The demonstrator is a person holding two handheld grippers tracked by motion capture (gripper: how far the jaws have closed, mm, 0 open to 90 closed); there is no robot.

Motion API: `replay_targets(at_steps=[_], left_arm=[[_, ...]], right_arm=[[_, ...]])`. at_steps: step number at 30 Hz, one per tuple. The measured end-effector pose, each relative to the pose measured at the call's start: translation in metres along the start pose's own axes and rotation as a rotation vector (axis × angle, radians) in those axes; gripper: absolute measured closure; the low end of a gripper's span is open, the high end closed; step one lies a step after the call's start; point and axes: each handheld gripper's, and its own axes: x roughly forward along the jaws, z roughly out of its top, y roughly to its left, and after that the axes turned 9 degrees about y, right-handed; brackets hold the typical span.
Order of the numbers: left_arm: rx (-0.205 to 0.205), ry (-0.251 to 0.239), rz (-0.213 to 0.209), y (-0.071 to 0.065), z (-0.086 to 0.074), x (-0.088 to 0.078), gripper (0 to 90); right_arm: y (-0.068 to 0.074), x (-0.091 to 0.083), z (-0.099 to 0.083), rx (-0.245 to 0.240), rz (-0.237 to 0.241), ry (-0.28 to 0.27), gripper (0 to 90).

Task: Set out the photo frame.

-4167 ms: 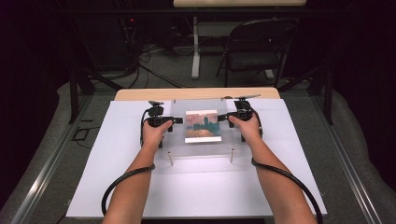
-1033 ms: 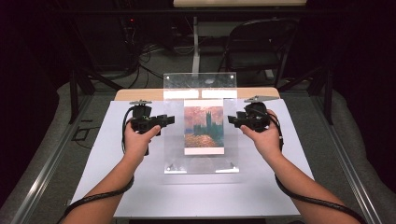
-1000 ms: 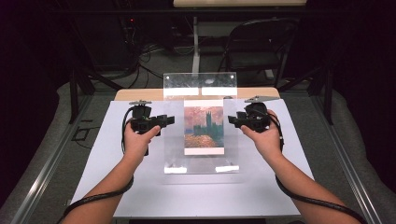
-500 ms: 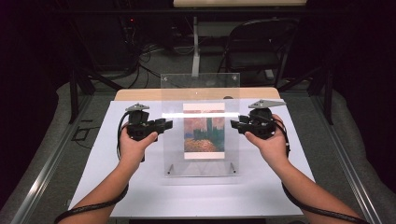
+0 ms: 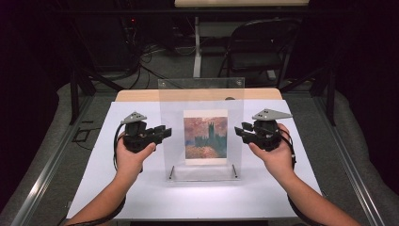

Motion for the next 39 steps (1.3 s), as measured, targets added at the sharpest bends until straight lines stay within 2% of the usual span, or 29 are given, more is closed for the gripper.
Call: replay_targets(at_steps=[5,11,22,24,31,39], left_arm=[[0.042,-0.021,0.000,-0.006,-0.009,-0.007,66.1],[0.049,-0.041,-0.022,-0.010,-0.019,-0.013,66.9],[0.104,-0.063,-0.037,-0.024,-0.042,-0.027,66.6],[0.118,-0.063,-0.029,-0.026,-0.045,-0.029,66.3],[0.115,-0.091,-0.027,-0.028,-0.050,-0.029,66.0],[0.110,-0.086,-0.031,-0.027,-0.049,-0.029,65.7]], right_arm=[[0.003,-0.007,-0.006,-0.017,0.011,-0.011,66.9],[0.008,-0.016,-0.015,-0.023,0.034,-0.029,68.6],[0.017,-0.032,-0.034,-0.032,0.088,-0.053,68.9],[0.018,-0.035,-0.037,-0.029,0.098,-0.056,69.1],[0.021,-0.038,-0.044,-0.014,0.115,-0.087,67.7],[0.017,-0.035,-0.043,0.002,0.136,-0.089,67.2]])
